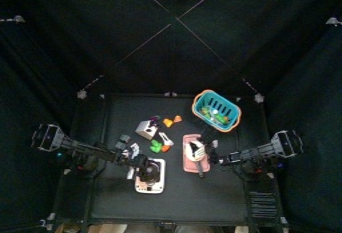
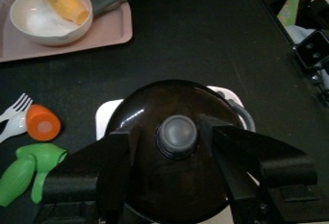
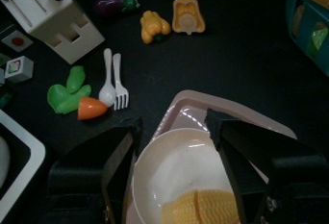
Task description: Grab pot lid
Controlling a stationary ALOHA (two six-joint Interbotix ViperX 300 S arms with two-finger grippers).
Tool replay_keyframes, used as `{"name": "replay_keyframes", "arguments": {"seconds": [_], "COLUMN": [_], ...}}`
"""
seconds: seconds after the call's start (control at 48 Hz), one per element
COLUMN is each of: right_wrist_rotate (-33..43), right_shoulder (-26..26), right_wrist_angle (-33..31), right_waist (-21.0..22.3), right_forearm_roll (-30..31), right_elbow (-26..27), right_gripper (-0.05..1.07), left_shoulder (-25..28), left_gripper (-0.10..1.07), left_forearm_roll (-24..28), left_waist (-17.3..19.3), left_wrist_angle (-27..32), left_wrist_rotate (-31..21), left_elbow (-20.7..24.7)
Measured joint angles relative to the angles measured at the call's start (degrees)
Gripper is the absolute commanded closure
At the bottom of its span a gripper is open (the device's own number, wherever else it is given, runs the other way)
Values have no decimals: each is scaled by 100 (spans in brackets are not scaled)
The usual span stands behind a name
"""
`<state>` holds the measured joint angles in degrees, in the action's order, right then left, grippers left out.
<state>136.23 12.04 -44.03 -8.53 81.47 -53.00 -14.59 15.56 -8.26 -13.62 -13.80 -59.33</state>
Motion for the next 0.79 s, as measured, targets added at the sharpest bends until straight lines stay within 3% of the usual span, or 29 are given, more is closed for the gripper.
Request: {"name": "replay_keyframes", "arguments": {"seconds": [0.292,0.583,0.792], "right_wrist_rotate": [9,0,0], "right_shoulder": [0,0,0], "right_wrist_angle": [0,-9,-88], "right_waist": [0,9,9], "right_forearm_roll": [-53,-105,-105], "right_elbow": [-18,-53,-53], "right_gripper": [13,13,13], "left_shoulder": [0,-44,-211], "left_gripper": [12,27,30], "left_forearm_roll": [0,0,0], "left_waist": [-9,-35,-35], "left_wrist_angle": [9,35,62], "left_wrist_rotate": [0,0,0], "left_elbow": [0,9,0]}}
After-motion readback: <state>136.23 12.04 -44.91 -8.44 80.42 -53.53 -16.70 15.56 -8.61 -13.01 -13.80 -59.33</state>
